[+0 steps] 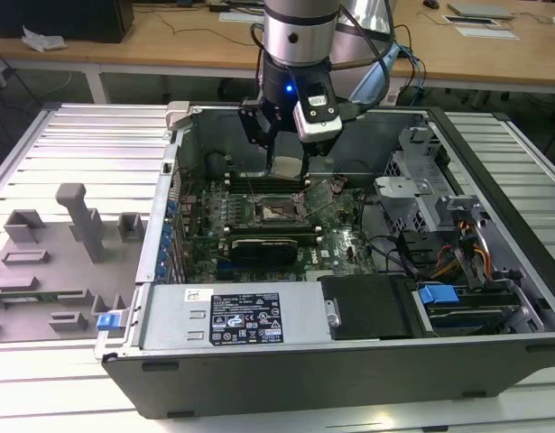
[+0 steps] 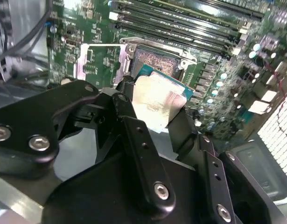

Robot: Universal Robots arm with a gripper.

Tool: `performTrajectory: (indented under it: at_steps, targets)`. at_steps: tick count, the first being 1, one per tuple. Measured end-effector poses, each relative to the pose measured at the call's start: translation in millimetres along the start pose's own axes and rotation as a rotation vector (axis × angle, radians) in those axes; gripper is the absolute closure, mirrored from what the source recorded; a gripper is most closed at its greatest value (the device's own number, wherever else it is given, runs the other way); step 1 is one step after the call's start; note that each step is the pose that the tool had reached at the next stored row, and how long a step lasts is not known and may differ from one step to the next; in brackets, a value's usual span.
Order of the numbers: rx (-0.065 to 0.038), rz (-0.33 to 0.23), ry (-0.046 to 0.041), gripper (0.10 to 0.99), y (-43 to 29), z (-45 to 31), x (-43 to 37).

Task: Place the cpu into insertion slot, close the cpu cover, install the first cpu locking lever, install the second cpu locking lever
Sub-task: 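Place the cpu into insertion slot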

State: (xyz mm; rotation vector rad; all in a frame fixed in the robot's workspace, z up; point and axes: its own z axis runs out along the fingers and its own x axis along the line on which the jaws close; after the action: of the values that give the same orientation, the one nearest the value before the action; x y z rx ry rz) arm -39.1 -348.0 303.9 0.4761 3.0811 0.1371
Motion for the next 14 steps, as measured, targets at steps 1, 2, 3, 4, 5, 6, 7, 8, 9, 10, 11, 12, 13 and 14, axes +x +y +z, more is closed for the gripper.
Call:
performTrajectory:
  at_steps: [1, 2, 3, 4, 5, 6, 7, 8, 9, 10, 11, 12, 13, 14]
  targets:
    - [0.000, 0.017, -0.0016, 0.545, 0.0, 0.3, 0.0]
    - [0.000, 0.036, -0.0033, 0.545, -0.1, 0.6, 0.0]
    - [0.000, 0.062, -0.0056, 0.545, -0.1, 1.1, 0.0]
    - [0.001, 0.079, -0.0071, 0.545, -0.1, 1.4, 0.0]
    - [0.001, 0.102, -0.0092, 0.545, -0.2, 1.8, 0.0]
    - [0.001, 0.131, -0.0119, 0.545, -0.2, 2.3, 0.0]
    - [0.001, 0.166, -0.0150, 0.545, -0.3, 2.9, 0.0]
    - [0.002, 0.209, -0.0189, 0.545, -0.3, 3.6, 0.0]
    - [0.002, 0.246, -0.0222, 0.545, -0.4, 4.3, 0.0]
    - [0.002, 0.284, -0.0256, 0.545, -0.4, 4.9, 0.0]
    - [0.002, 0.316, -0.0285, 0.545, -0.5, 5.5, 0.0]
    - [0.002, 0.334, -0.0301, 0.545, -0.5, 5.7, 0.1]
    - [0.003, 0.350, -0.0316, 0.545, -0.6, 6.0, 0.0]
    - [0.003, 0.379, -0.0343, 0.545, -0.6, 6.5, 0.0]
